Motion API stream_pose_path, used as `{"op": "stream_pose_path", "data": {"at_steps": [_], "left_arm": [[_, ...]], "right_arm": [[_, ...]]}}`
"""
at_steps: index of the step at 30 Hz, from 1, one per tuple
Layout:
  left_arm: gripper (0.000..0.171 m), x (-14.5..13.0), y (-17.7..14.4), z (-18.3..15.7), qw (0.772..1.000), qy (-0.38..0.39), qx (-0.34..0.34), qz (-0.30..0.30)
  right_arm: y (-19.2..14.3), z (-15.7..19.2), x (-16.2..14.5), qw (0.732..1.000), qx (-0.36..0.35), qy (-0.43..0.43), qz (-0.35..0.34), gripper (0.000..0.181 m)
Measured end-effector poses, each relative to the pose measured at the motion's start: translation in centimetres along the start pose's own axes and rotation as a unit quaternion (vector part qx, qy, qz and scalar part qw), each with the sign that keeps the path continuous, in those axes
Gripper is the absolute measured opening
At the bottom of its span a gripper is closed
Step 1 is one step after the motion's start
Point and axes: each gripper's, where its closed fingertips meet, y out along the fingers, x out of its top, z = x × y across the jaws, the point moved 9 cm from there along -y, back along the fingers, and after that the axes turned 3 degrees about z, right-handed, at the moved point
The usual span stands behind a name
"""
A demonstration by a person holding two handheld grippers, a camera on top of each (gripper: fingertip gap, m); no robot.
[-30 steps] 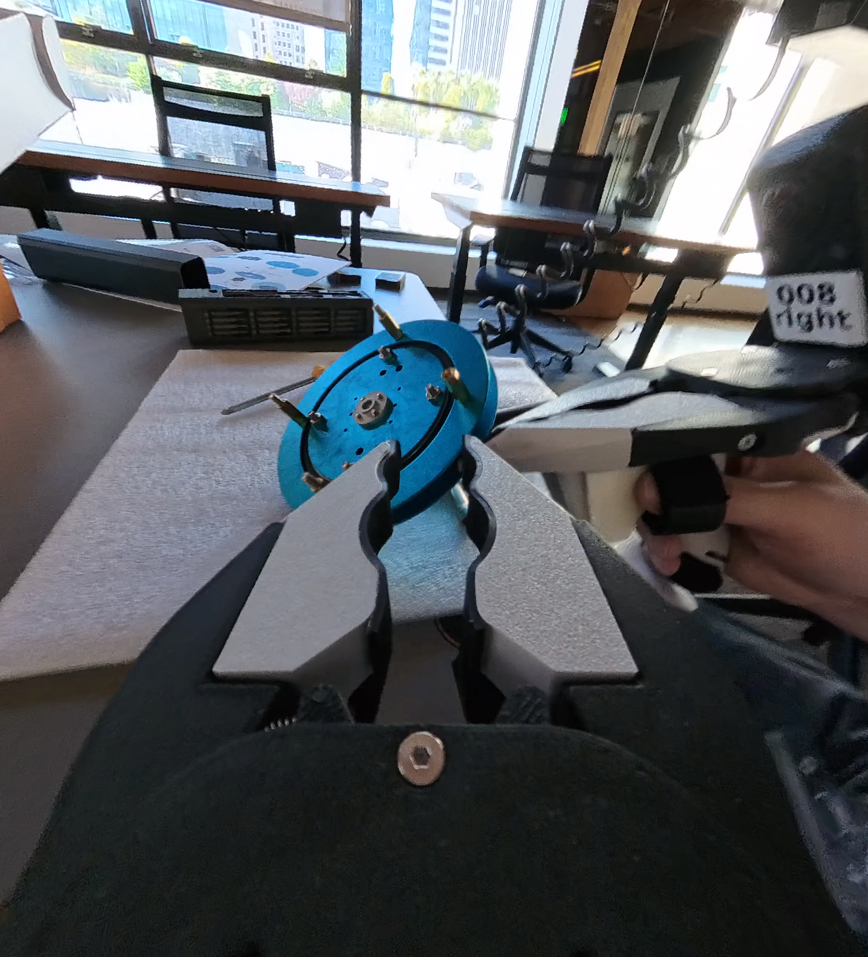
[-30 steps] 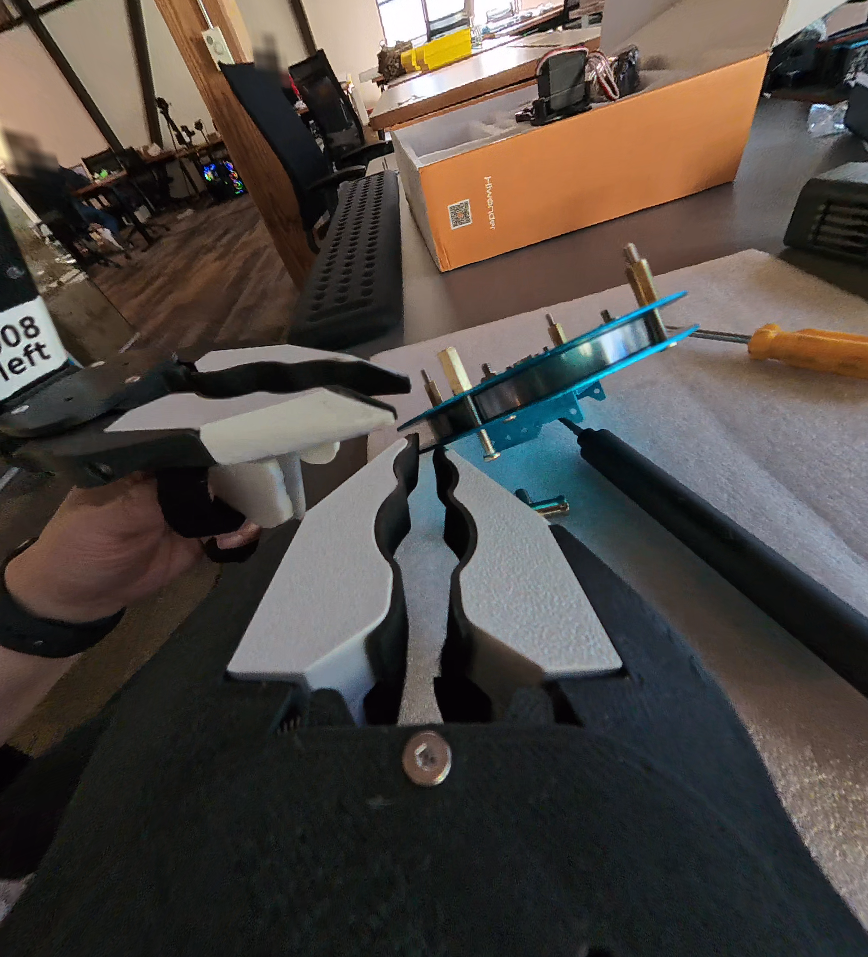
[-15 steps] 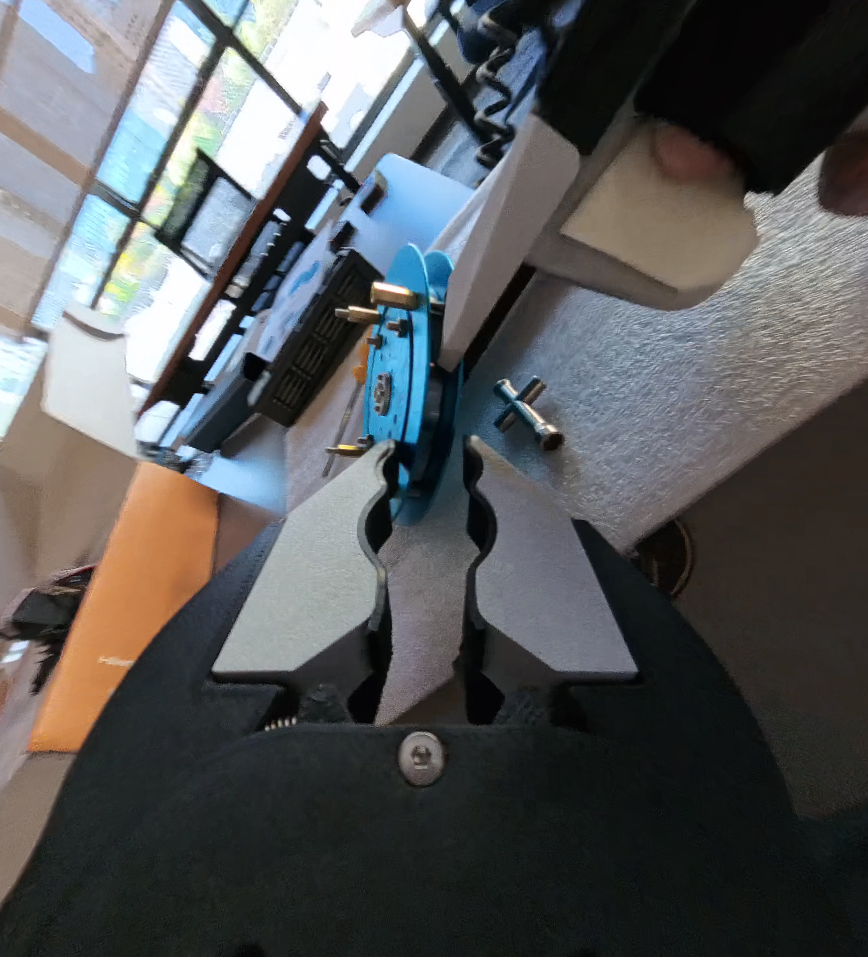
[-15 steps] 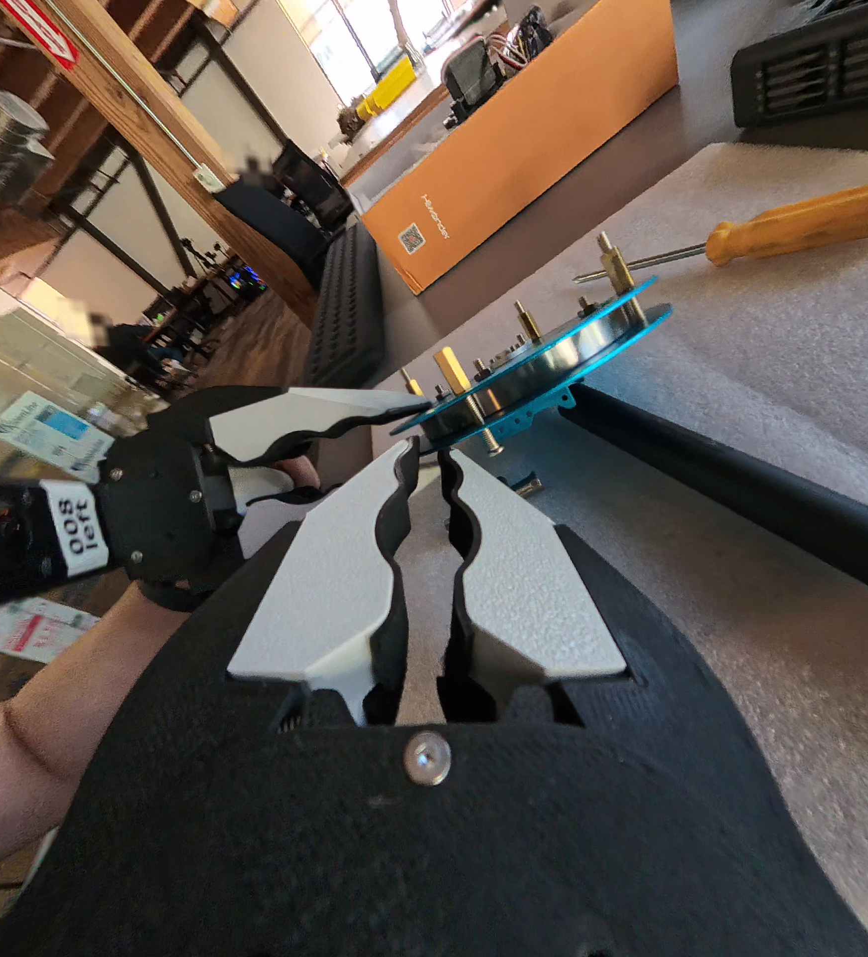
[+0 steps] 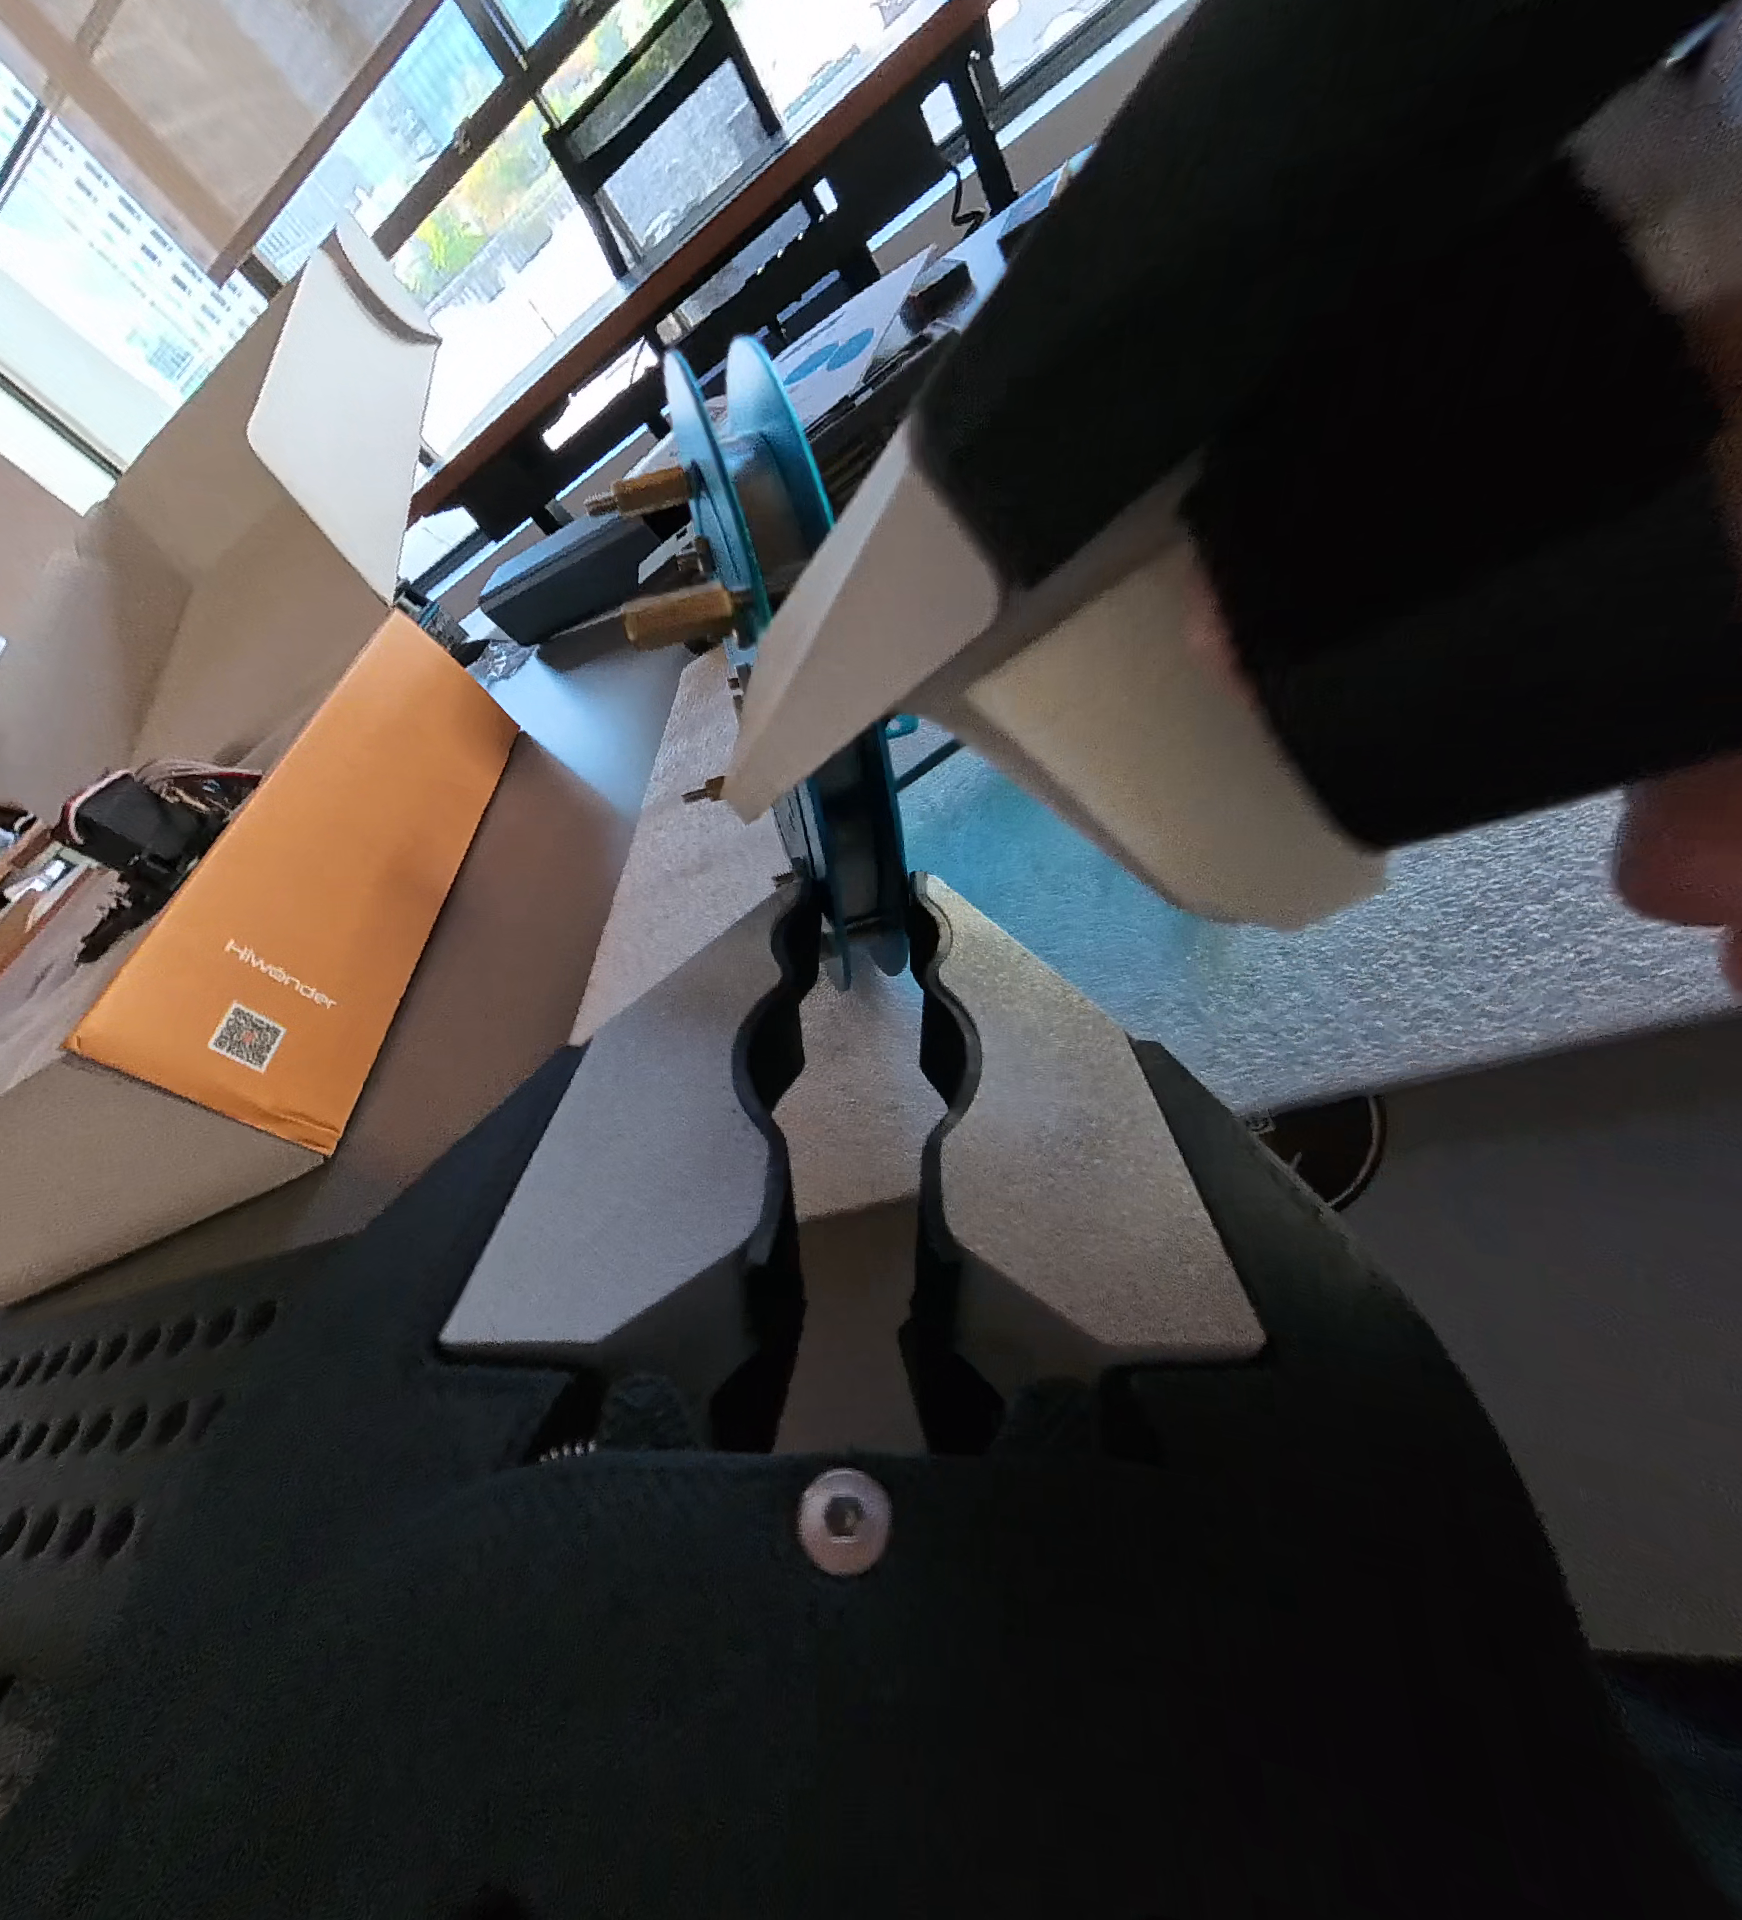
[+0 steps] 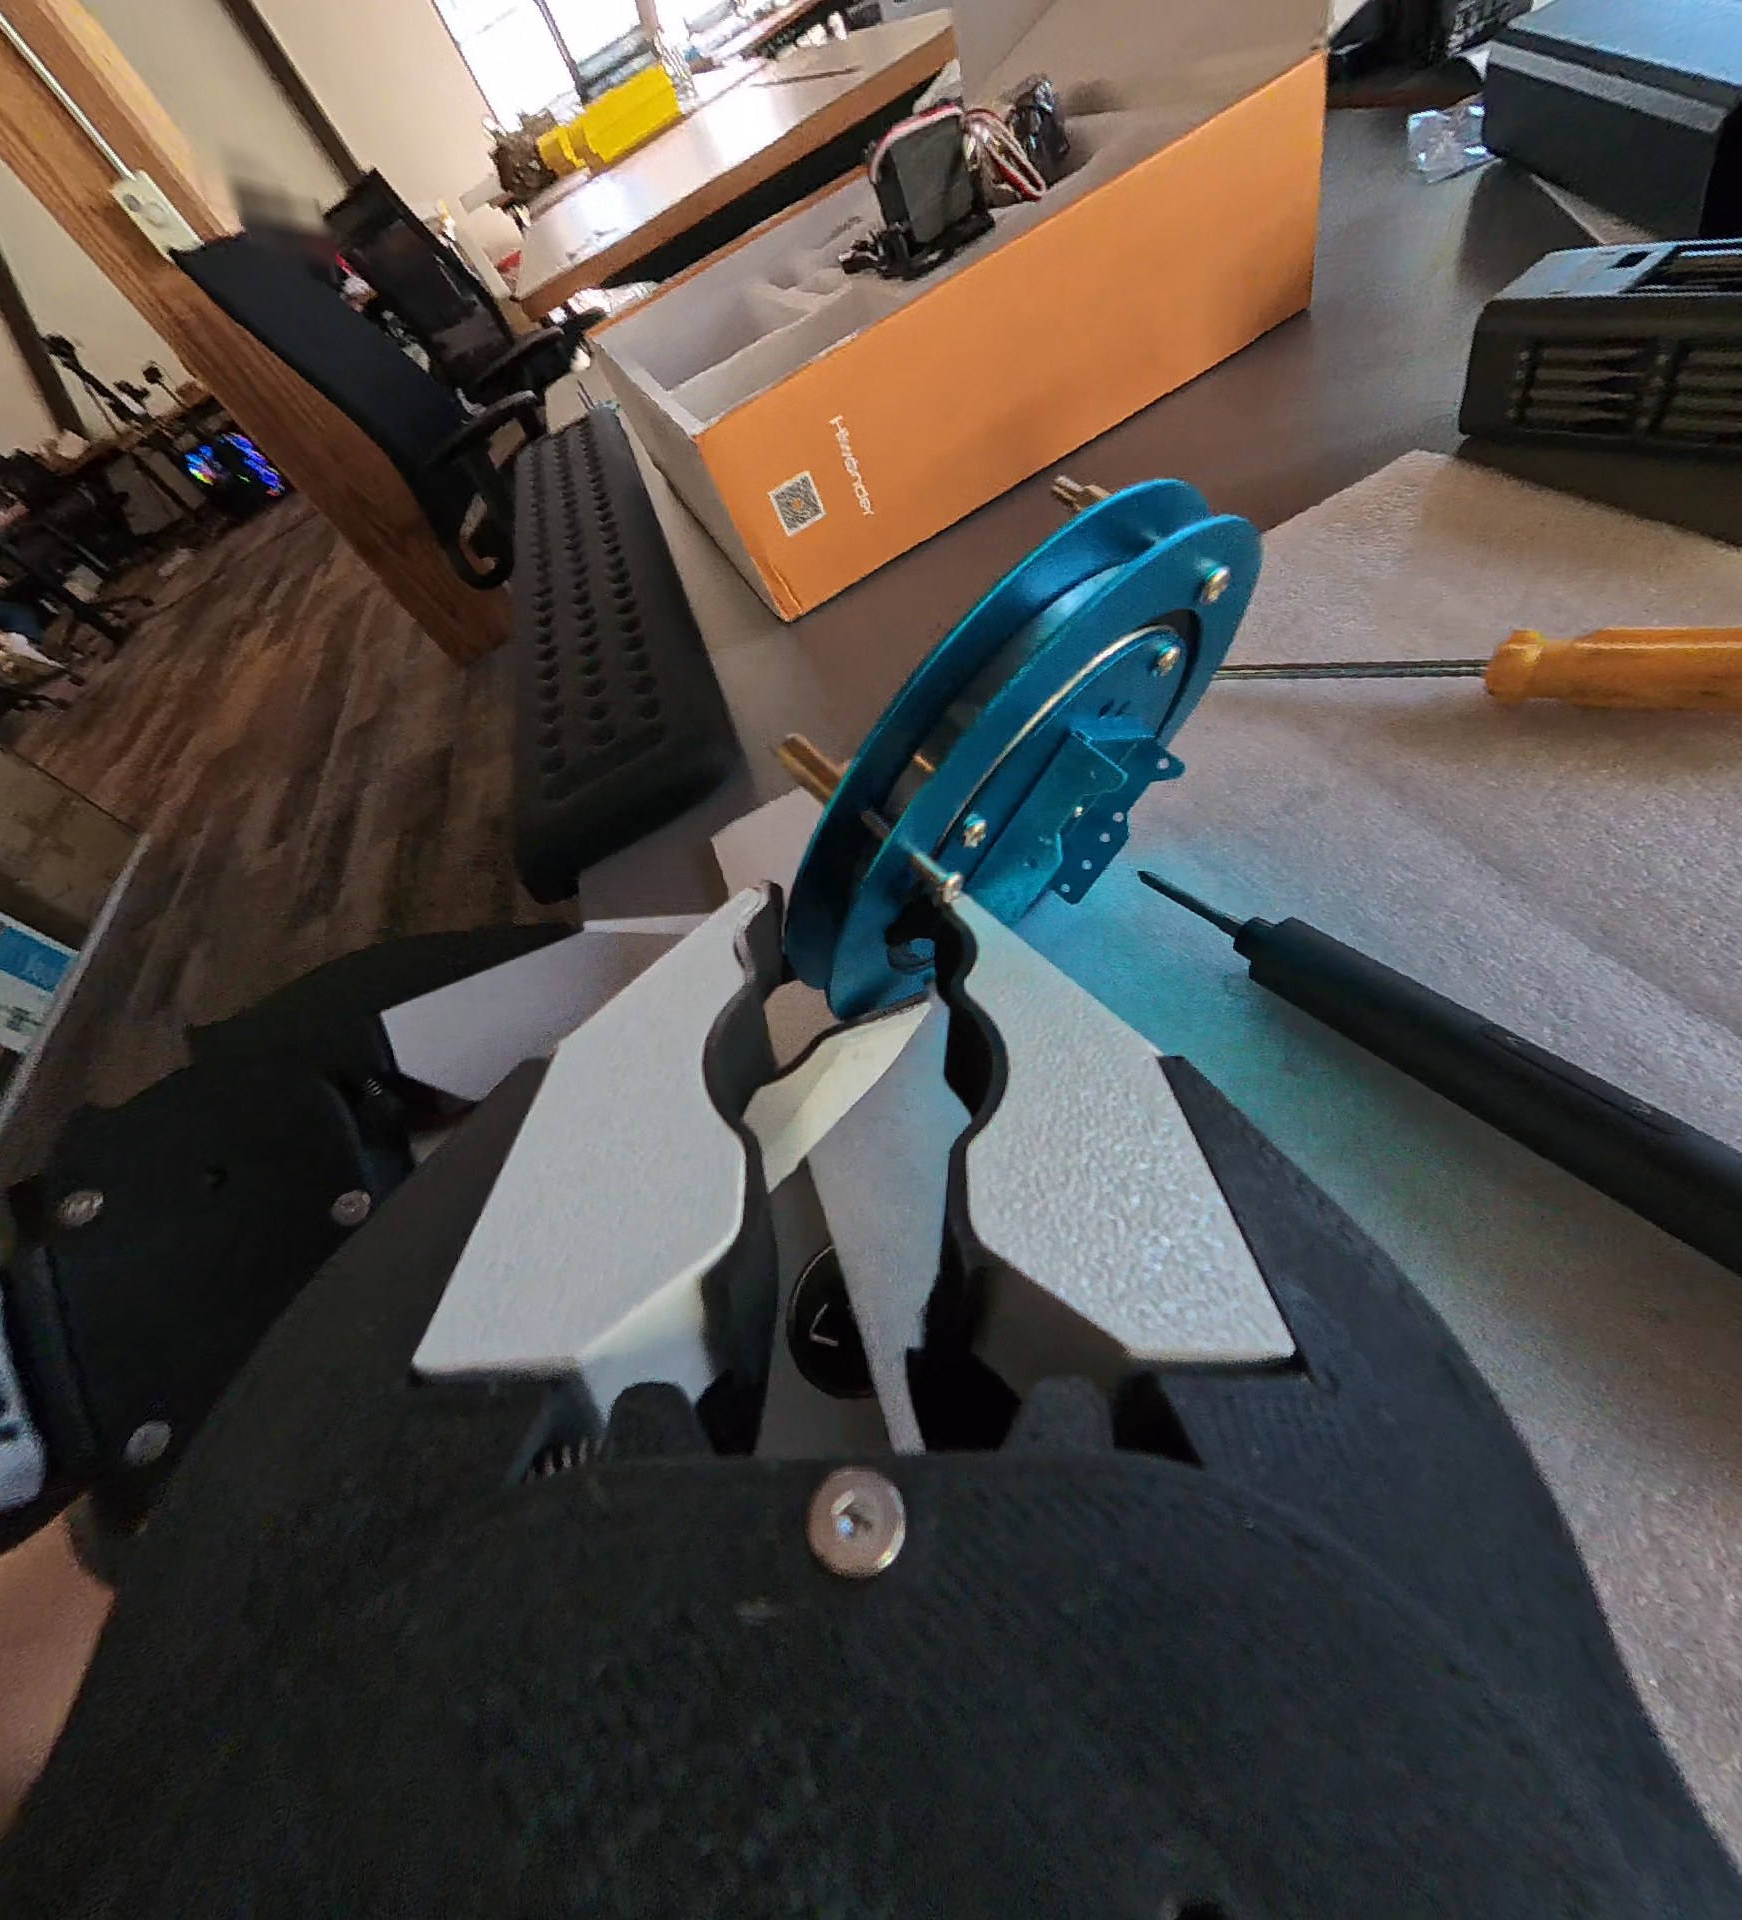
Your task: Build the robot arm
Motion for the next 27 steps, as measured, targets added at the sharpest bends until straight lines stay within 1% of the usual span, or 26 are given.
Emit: {"op": "stream_pose_path", "data": {"at_steps": [1, 3, 5, 6, 8, 9, 10, 12, 14, 16, 18, 20, 23, 24, 25, 27], "left_arm": [[0.016, 0.1, 0.0, -0.1, 1.0, -0.004, 0.002, 0.003], [0.016, 0.3, 0.1, -0.3, 1.0, -0.01, 0.01, 0.006], [0.018, 0.4, 0.1, -0.5, 1.0, -0.023, 0.003, 0.004], [0.022, 0.5, 0.1, -0.7, 0.999, -0.033, -0.008, 0.001], [0.036, 0.6, 0.0, -1.0, 0.997, -0.057, -0.044, -0.007], [0.035, 0.5, -0.2, -0.9, 0.995, -0.072, -0.061, -0.012], [0.028, 0.4, -0.7, -0.6, 0.992, -0.094, -0.084, -0.025], [0.025, 0.1, -2.3, 0.5, 0.978, -0.148, -0.127, -0.069], [0.019, -0.2, -3.6, 2.4, 0.967, -0.187, -0.14, -0.107], [0.016, -0.2, -4.2, 4.4, 0.957, -0.209, -0.151, -0.131], [0.012, 0.3, -3.8, 5.9, 0.947, -0.231, -0.172, -0.142], [0.016, 0.6, -2.8, 7.1, 0.934, -0.262, -0.193, -0.147], [0.016, 0.6, -1.6, 7.8, 0.899, -0.323, -0.255, -0.153], [0.015, 0.4, -1.3, 7.9, 0.892, -0.337, -0.264, -0.148], [0.013, 0.2, -1.1, 7.9, 0.888, -0.344, -0.267, -0.148], [0.013, -0.3, -1.0, 7.7, 0.889, -0.348, -0.259, -0.146]], "right_arm": [[0.2, 0.0, 0.0, 1.0, -0.012, -0.007, 0.004, 0.028], [0.2, 0.0, 0.2, 0.999, -0.03, -0.027, 0.003, 0.027], [0.0, 0.0, 0.3, 0.998, -0.045, -0.051, 0.0, 0.024], [-0.2, 0.1, 0.3, 0.996, -0.052, -0.069, 0.001, 0.022], [-0.4, 0.2, 0.4, 0.991, -0.077, -0.11, 0.007, 0.019], [-0.4, 0.3, 0.4, 0.988, -0.085, -0.126, 0.008, 0.019], [-0.4, 0.3, 0.4, 0.987, -0.089, -0.137, 0.007, 0.017], [-0.4, 0.3, 0.4, 0.986, -0.086, -0.144, 0.002, 0.017], [-0.3, 0.3, 0.3, 0.984, -0.087, -0.157, -0.009, 0.017], [-0.2, 0.4, 0.1, 0.983, -0.084, -0.163, -0.027, 0.017], [0.0, 0.7, -0.1, 0.983, -0.076, -0.163, -0.042, 0.016], [0.2, 1.0, -0.3, 0.981, -0.07, -0.173, -0.05, 0.015], [0.6, 1.6, -0.3, 0.98, -0.063, -0.183, -0.049, 0.014], [0.7, 1.6, -0.3, 0.98, -0.059, -0.183, -0.05, 0.014], [0.8, 1.6, -0.3, 0.98, -0.055, -0.182, -0.051, 0.014], [0.8, 1.5, -0.3, 0.98, -0.052, -0.183, -0.053, 0.014]]}}
